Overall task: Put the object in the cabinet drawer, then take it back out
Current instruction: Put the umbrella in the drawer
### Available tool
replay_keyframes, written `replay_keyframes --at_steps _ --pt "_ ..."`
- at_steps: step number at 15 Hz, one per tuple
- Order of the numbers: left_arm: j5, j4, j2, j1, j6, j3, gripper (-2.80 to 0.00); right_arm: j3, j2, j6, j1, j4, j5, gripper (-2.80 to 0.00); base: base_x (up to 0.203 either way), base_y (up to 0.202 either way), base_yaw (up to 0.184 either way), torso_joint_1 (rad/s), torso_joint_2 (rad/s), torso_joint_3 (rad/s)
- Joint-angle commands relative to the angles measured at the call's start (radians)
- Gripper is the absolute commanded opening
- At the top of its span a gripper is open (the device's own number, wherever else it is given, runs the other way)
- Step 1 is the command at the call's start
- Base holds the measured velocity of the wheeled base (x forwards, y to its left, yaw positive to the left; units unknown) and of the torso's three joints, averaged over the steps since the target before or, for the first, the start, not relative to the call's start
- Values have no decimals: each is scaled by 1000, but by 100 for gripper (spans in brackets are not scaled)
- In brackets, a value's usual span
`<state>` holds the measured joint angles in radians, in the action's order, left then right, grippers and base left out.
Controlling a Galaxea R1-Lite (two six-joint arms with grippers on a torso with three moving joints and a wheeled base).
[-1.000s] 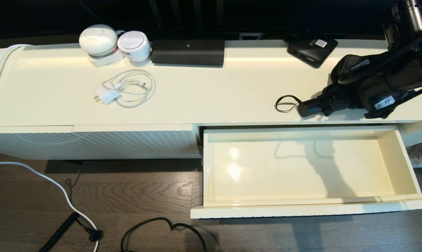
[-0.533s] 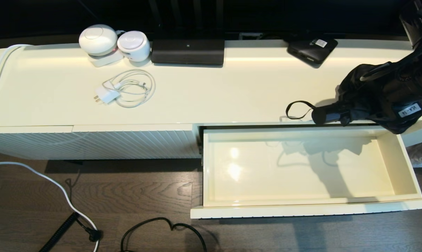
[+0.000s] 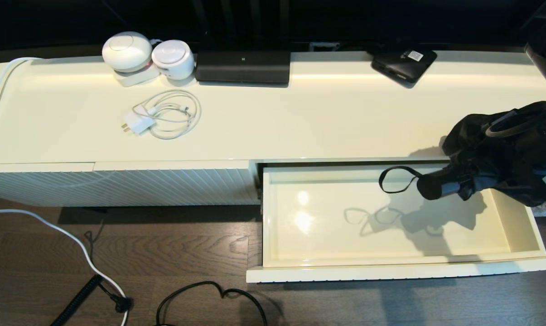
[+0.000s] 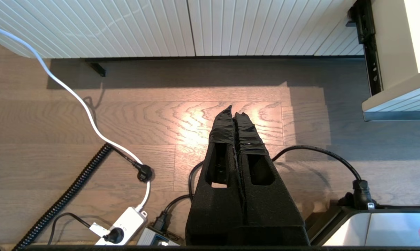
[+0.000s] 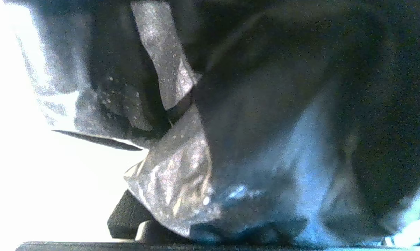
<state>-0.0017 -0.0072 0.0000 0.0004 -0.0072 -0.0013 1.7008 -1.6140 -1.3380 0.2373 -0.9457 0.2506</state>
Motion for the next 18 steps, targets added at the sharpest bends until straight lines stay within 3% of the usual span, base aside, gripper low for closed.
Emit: replay_keyframes --at_steps 1,9,11,18 --pt "0 0 0 1 0 1 -280 -8 37 -24 13 -13 1 -280 0 0 0 0 0 0" --pt "0 0 0 1 0 0 -280 -222 71 -32 14 -4 4 -280 0 0 0 0 0 0" --pt "0 0 0 1 0 1 -280 -282 58 -33 14 84 4 -280 0 0 0 0 0 0" --pt "0 0 0 0 0 1 -280 -296 -44 -20 1 195 4 -280 0 0 0 0 0 0"
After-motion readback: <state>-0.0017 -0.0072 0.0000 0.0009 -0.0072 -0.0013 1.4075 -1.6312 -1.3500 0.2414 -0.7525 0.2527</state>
